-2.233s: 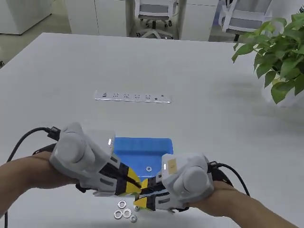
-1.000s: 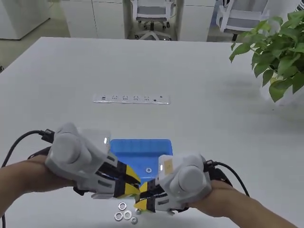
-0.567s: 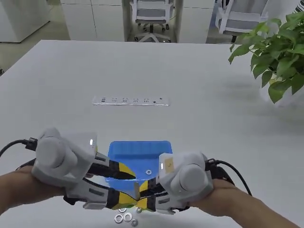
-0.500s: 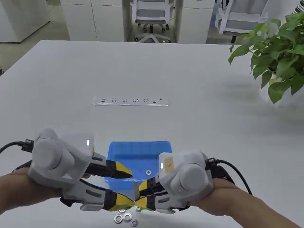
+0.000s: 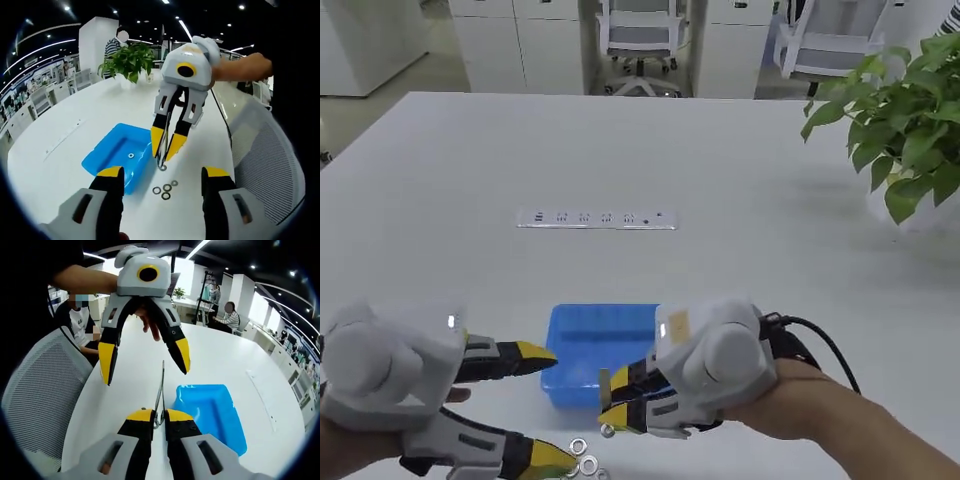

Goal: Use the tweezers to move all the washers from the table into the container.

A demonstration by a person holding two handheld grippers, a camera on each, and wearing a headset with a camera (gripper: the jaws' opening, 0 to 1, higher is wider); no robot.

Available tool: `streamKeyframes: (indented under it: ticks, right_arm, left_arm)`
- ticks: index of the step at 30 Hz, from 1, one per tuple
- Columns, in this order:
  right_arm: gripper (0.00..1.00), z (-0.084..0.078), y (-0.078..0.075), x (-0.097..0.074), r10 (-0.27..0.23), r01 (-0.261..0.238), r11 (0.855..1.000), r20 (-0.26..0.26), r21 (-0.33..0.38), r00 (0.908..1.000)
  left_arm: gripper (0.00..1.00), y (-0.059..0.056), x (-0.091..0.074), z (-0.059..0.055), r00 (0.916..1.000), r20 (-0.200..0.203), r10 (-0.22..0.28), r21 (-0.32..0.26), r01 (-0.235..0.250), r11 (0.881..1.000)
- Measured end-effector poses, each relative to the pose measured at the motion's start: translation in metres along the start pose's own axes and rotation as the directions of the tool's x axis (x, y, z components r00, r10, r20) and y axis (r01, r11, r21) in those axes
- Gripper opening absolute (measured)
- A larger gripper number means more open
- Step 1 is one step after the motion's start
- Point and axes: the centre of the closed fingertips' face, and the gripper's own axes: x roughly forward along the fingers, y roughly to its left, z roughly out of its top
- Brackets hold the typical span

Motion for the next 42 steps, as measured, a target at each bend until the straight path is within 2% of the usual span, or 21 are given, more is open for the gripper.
streamKeyframes:
  ticks: [5, 8, 10, 19, 26, 42]
  right_arm:
    - [0.1, 0.008, -0.006, -0.006, -0.001, 0.001, 1.0, -0.004, -0.016, 1.0]
    - [0.1, 0.013, -0.01, -0.01, -0.002, 0.002, 1.0, -0.001, -0.018, 1.0]
    - [0.1, 0.017, -0.013, -0.012, -0.004, 0.004, 1.0, 0.002, -0.021, 1.0]
    - [0.1, 0.028, -0.034, -0.021, -0.038, 0.039, 0.999, 0.02, -0.034, 0.9991]
    - [0.1, 0.024, -0.054, -0.021, -0.073, 0.074, 0.997, 0.023, -0.035, 0.9971]
    - [0.1, 0.002, -0.083, -0.009, -0.12, 0.119, 0.992, -0.001, -0.038, 0.9928]
  left_arm:
    - [0.72, -0.009, -0.003, -0.001, 0.9993, 0.014, 0.033, -0.012, -0.033, 0.999]
    - [0.74, -0.01, -0.005, -0.004, 0.9981, 0.026, 0.056, -0.023, -0.055, 0.998]
    - [0.75, -0.01, -0.006, -0.002, 0.996, 0.044, 0.077, -0.035, -0.076, 0.997]
    - [0.89, -0.012, -0.012, 0.001, 0.9865, 0.079, 0.144, -0.079, -0.137, 0.987]
    - [0.99, -0.008, -0.018, -0.001, 0.9795, 0.099, 0.175, -0.115, -0.164, 0.98]
    - [0.99, -0.011, -0.016, 0.007, 0.978, 0.118, 0.172, -0.128, -0.157, 0.979]
